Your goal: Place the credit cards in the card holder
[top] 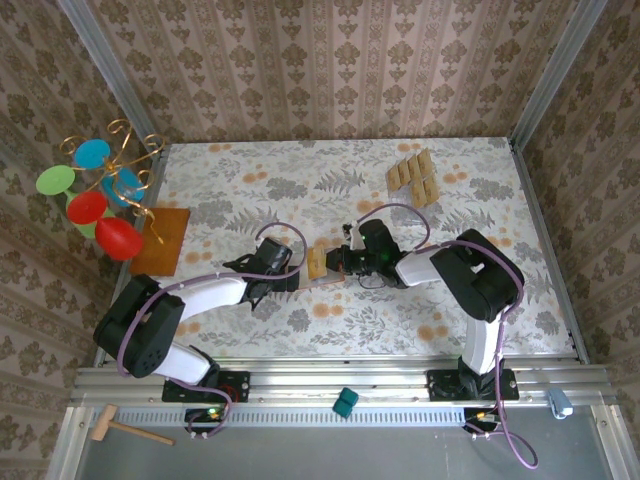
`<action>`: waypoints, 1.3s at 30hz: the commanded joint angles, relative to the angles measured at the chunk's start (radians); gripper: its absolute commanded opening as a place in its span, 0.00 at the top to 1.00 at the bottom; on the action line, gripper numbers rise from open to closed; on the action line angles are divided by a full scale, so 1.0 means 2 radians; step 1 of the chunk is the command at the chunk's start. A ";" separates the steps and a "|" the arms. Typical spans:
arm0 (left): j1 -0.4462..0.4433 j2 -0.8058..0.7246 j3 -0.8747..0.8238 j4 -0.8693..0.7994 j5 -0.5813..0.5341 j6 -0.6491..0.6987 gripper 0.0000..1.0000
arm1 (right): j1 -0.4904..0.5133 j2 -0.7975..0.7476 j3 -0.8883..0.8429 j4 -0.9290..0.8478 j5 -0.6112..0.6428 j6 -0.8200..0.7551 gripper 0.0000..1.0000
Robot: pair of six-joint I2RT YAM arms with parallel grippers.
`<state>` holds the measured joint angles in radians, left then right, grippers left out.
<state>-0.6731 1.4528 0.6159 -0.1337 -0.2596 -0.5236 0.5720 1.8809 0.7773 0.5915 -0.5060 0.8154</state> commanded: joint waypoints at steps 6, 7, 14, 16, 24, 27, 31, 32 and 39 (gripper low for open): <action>0.004 -0.001 -0.003 -0.027 -0.010 -0.001 0.00 | -0.001 0.021 -0.020 0.021 -0.012 0.001 1.00; 0.004 -0.001 -0.003 -0.027 -0.011 -0.001 0.00 | 0.000 0.023 -0.021 0.024 -0.013 0.001 1.00; 0.004 -0.002 0.000 -0.030 -0.009 0.000 0.00 | -0.001 0.031 -0.025 0.028 -0.019 0.002 1.00; 0.005 -0.004 0.005 -0.031 -0.009 0.004 0.00 | -0.001 0.032 -0.025 0.028 -0.019 0.002 1.00; 0.024 0.006 0.036 -0.037 -0.005 0.017 0.00 | -0.001 0.035 -0.026 0.029 -0.018 0.003 1.00; 0.029 0.018 0.045 -0.035 -0.004 0.022 0.00 | -0.003 0.035 -0.028 0.031 -0.016 0.005 1.00; 0.030 0.032 0.046 -0.031 -0.002 0.026 0.00 | -0.005 0.033 -0.033 0.030 -0.013 0.007 1.00; 0.030 0.033 0.045 -0.029 -0.002 0.026 0.00 | -0.005 0.033 -0.033 0.031 -0.012 0.008 1.00; 0.031 0.038 0.036 -0.021 -0.002 0.022 0.00 | -0.008 0.028 -0.042 0.031 -0.011 0.012 1.00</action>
<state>-0.6201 1.5066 0.6907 -0.1707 -0.2592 -0.4961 0.5644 1.9259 0.7246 0.6899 -0.5358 0.8383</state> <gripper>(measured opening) 0.999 0.066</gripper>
